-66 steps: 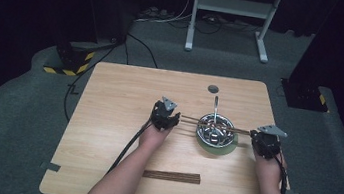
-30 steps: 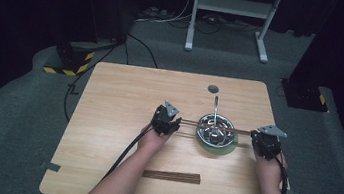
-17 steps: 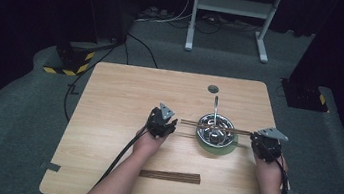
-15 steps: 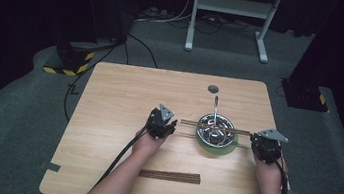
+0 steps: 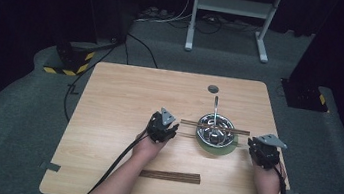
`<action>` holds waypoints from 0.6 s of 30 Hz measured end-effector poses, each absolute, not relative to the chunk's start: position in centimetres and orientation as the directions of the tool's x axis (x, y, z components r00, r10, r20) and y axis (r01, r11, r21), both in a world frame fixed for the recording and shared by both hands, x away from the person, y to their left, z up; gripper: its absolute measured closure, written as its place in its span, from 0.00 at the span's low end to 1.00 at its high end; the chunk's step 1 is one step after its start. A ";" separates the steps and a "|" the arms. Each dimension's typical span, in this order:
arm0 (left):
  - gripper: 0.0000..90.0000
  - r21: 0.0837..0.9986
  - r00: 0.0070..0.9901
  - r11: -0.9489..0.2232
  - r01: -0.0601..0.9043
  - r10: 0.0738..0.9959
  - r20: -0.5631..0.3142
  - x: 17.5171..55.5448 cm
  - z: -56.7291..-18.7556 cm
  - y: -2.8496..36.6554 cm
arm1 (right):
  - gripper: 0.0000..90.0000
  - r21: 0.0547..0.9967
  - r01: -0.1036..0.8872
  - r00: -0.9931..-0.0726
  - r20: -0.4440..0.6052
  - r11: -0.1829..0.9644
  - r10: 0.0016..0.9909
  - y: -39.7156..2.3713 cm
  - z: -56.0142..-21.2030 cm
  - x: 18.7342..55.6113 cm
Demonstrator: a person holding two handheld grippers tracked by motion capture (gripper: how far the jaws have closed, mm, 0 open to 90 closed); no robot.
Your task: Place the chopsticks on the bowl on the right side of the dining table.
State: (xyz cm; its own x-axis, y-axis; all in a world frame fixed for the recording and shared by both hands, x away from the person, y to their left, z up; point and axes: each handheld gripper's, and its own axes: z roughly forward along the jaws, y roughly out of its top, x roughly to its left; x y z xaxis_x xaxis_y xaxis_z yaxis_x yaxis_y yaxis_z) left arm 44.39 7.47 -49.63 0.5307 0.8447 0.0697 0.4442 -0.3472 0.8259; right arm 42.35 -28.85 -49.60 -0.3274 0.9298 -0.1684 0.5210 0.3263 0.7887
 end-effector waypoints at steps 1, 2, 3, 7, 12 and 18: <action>0.72 0.826 0.533 -0.347 0.444 0.844 0.067 44.4 -49.6 7.4 | 0.86 0.791 0.521 -0.328 -0.163 0.322 0.931 -28.6 -49.4 42.4; 0.72 0.827 0.536 -0.346 0.443 0.842 0.065 44.4 -49.6 7.4 | 0.86 0.791 0.521 -0.328 -0.163 0.322 0.931 -28.6 -49.4 42.4; 0.76 0.827 0.540 -0.350 0.440 0.839 0.067 44.4 -49.6 7.3 | 0.86 0.795 0.509 -0.335 -0.171 0.330 0.927 -28.5 -49.3 42.4; 0.81 0.826 0.554 -0.354 0.439 0.830 0.062 44.5 -49.6 7.1 | 0.87 0.794 0.511 -0.338 -0.165 0.328 0.926 -28.1 -49.0 42.6; 0.85 0.824 0.556 -0.355 0.441 0.829 0.060 44.6 -49.7 6.9 | 0.87 0.796 0.500 -0.345 -0.180 0.342 0.921 -28.0 -48.7 42.8; 0.90 0.822 0.555 -0.351 0.449 0.830 0.052 44.8 -50.1 6.6 | 0.89 0.791 0.509 -0.342 -0.175 0.338 0.923 -27.8 -48.7 43.0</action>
State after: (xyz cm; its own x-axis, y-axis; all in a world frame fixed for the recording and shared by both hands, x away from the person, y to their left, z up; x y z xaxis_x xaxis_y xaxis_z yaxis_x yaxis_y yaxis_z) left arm 44.76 6.57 -50.06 0.5550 0.8303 0.0515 0.4487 -0.3509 0.8219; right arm 42.99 -27.83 -48.68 -0.3417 0.9234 -0.1748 0.5092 0.3382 0.7914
